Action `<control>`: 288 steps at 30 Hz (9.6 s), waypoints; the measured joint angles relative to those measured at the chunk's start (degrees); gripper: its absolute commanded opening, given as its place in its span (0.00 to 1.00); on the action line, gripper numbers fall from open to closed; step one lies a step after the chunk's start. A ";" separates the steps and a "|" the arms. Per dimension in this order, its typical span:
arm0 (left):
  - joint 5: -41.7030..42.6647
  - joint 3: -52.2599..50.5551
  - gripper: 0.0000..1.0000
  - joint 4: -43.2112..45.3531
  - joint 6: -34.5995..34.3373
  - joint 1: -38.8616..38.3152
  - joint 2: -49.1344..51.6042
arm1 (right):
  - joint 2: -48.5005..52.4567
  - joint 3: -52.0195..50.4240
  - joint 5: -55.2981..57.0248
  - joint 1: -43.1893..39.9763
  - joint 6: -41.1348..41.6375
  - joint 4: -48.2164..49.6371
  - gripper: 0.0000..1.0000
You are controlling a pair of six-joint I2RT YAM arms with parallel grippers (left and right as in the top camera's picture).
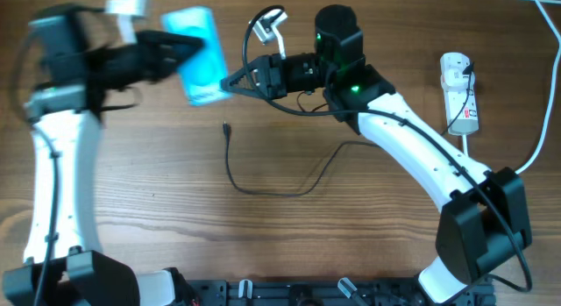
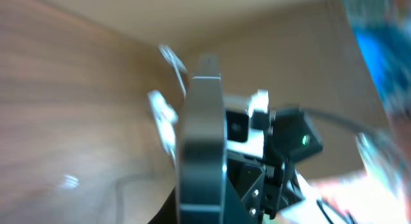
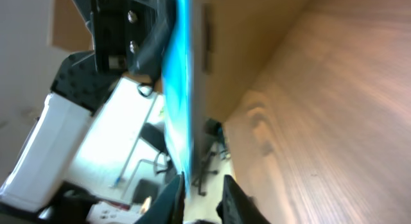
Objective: Plug charger to phone and switch on socket
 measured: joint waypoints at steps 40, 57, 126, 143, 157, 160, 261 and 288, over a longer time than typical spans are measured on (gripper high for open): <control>-3.50 0.00 0.04 -7.78 -0.57 15.93 0.00 | 28.63 16.06 68.85 21.29 -16.98 -34.69 0.28; -3.50 0.00 0.04 -7.82 -0.57 15.93 0.00 | 31.45 32.17 71.69 16.24 -20.20 -63.14 0.05; 7.50 0.00 0.04 -3.98 7.13 6.73 0.00 | 12.44 22.32 -11.04 8.68 -35.69 -44.41 0.04; 9.44 0.00 0.04 -2.71 3.65 6.73 0.00 | 12.44 22.32 -13.66 10.36 -32.33 -39.60 0.04; 9.40 0.00 0.04 -2.54 2.75 6.86 0.00 | 12.44 22.25 -14.62 10.32 -28.39 -33.77 0.04; 9.42 0.00 0.04 -2.56 2.75 6.86 0.00 | 12.44 22.25 -14.58 10.21 -28.20 -34.25 0.04; -37.38 -2.25 0.79 -12.61 24.52 -10.56 33.11 | 12.44 21.75 38.58 0.13 -36.72 -58.69 0.64; -45.70 4.33 1.00 -23.45 22.51 -3.72 -24.39 | -16.09 21.81 54.38 -41.11 -35.21 -73.99 0.04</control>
